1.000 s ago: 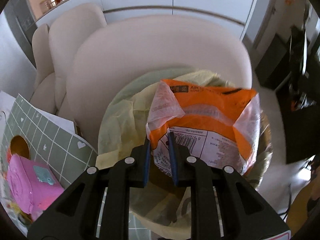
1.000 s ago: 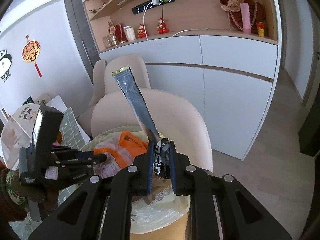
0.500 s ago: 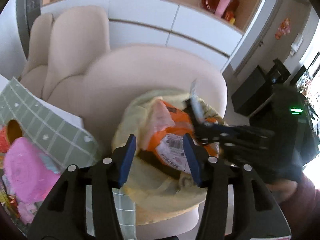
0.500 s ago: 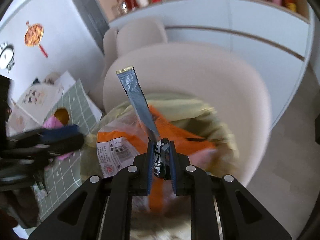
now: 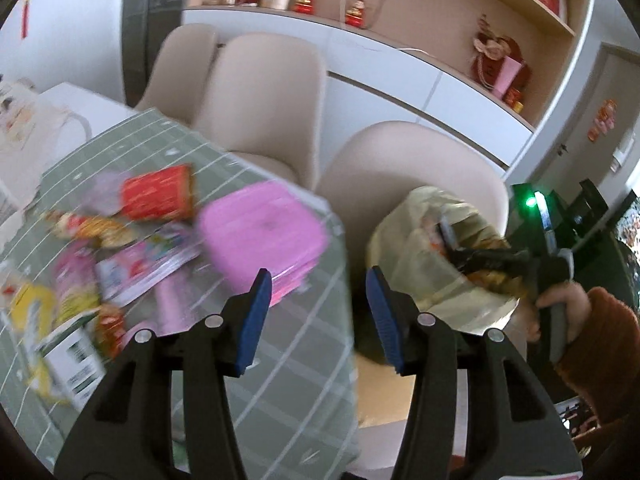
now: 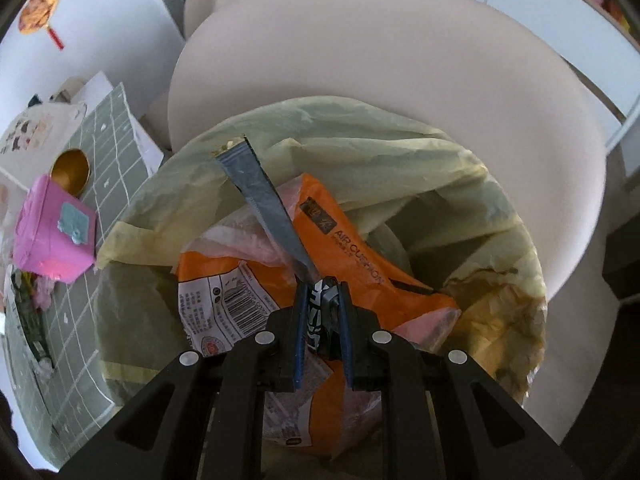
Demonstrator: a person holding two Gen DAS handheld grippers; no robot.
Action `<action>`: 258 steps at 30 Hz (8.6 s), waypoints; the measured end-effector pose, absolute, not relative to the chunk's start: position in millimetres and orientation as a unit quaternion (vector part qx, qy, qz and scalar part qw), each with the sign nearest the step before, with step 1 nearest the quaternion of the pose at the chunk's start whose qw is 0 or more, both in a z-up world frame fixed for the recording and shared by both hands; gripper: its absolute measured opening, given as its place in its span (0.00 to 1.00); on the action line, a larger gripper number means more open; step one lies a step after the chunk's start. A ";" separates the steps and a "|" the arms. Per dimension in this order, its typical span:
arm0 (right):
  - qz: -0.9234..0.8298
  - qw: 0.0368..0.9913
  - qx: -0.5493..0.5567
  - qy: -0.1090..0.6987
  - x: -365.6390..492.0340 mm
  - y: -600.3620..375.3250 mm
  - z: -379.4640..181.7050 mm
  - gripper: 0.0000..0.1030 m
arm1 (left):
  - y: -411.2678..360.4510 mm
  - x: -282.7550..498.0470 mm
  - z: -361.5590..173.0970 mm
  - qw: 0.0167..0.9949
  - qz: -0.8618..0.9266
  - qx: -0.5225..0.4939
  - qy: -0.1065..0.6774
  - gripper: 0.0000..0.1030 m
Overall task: Collect trash
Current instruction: 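Open the left gripper to drop the orange chip bag into the bin, then grasp the yellow snack bag with the left gripper while the right holds the milk carton, then carry the yellow snack bag with the left gripper into the bin, then open the left gripper to drop the yellow snack bag into the bin, then lower the milk carton into the bin and open the right gripper, then grasp the pink-and-yellow snack wrapper on the table with the left gripper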
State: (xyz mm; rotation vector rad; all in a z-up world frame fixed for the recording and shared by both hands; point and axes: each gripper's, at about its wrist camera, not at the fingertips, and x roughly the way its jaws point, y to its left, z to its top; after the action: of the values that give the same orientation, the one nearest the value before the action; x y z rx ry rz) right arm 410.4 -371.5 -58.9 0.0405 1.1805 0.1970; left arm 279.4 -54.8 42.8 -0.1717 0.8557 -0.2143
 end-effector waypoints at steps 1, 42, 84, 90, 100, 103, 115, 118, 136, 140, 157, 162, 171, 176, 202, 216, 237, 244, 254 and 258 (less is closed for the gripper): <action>0.085 0.830 0.022 0.551 408.7 -372.7 -56.4 0.18 | -43.3 272.2 42.7 0.902 -0.097 -0.086 0.411 0.46; 0.394 0.796 -0.054 0.456 238.2 -21.1 -32.3 0.49 | 181.4 112.8 7.7 0.908 0.100 -0.175 0.367 0.49; 0.299 0.861 0.004 0.411 260.5 -145.7 9.8 0.47 | 152.1 191.2 3.0 0.907 0.089 -0.125 0.391 0.24; 0.290 0.865 0.007 0.410 261.5 -152.6 17.0 0.47 | 146.8 193.3 42.7 0.918 0.075 -0.134 0.367 0.24; 0.253 0.898 -0.013 0.359 276.6 -187.2 61.9 0.47 | 70.5 235.0 102.4 0.942 -0.049 -0.124 0.307 0.24; 0.227 0.913 -0.016 0.338 283.2 -211.8 80.0 0.47 | 39.1 255.3 118.1 0.945 -0.092 -0.107 0.295 0.24; 0.100 0.949 0.006 0.300 299.7 -330.7 122.8 0.47 | -106.0 324.7 163.8 0.926 -0.259 -0.066 0.268 0.24; 0.074 0.952 0.026 0.297 305.3 -357.5 125.0 0.47 | -134.2 335.5 154.9 0.915 -0.284 -0.064 0.280 0.24; 0.006 0.942 0.071 0.327 335.7 -433.6 86.8 0.47 | -221.9 400.1 48.0 0.830 -0.354 -0.048 0.428 0.24; 0.006 0.938 0.074 0.338 347.6 -435.7 77.5 0.47 | -239.4 410.4 30.6 0.819 -0.358 -0.042 0.447 0.28; 0.086 0.881 0.040 0.464 408.7 -387.8 -6.2 0.47 | -172.8 388.9 42.7 0.858 -0.286 -0.085 0.418 0.46; 0.110 0.845 0.046 0.522 423.8 -375.0 -41.8 0.47 | -142.4 368.2 49.2 0.872 -0.256 -0.084 0.410 0.46; 0.098 0.811 0.024 0.576 433.2 -366.2 -66.8 0.47 | -86.0 333.3 46.1 0.881 -0.198 -0.094 0.419 0.46; 0.090 0.828 0.036 0.553 422.5 -366.7 -53.8 0.48 | -49.6 306.2 42.4 0.888 -0.172 -0.094 0.416 0.48; 0.222 0.876 0.035 0.426 303.5 -224.0 14.8 0.50 | 180.5 188.1 17.3 0.899 0.099 -0.201 0.376 0.52; 0.217 0.873 -0.005 0.438 275.6 -182.2 -8.3 0.49 | 145.8 233.3 -16.1 0.884 0.013 -0.204 0.421 0.52; 0.226 0.860 -0.016 0.458 268.6 -181.9 -28.9 0.49 | 55.5 252.7 -27.9 0.888 -0.115 -0.043 0.444 0.52; 0.212 0.866 -0.006 0.452 265.8 -194.0 -22.8 0.49 | 45.4 274.6 -57.9 0.859 -0.112 -0.026 0.499 0.52; 0.238 0.857 -0.029 0.457 276.7 -155.1 -12.8 0.49 | 68.8 234.6 -45.7 0.859 -0.095 -0.100 0.493 0.19; 0.273 0.846 -0.038 0.456 282.3 -120.9 -12.4 0.49 | 96.2 208.5 -27.6 0.866 -0.080 -0.158 0.467 0.20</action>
State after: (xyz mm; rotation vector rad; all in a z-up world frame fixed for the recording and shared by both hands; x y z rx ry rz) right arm 282.3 -120.9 -12.4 -0.0794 0.9626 0.5767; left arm 208.5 96.2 -27.6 -0.3312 0.9774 -0.1681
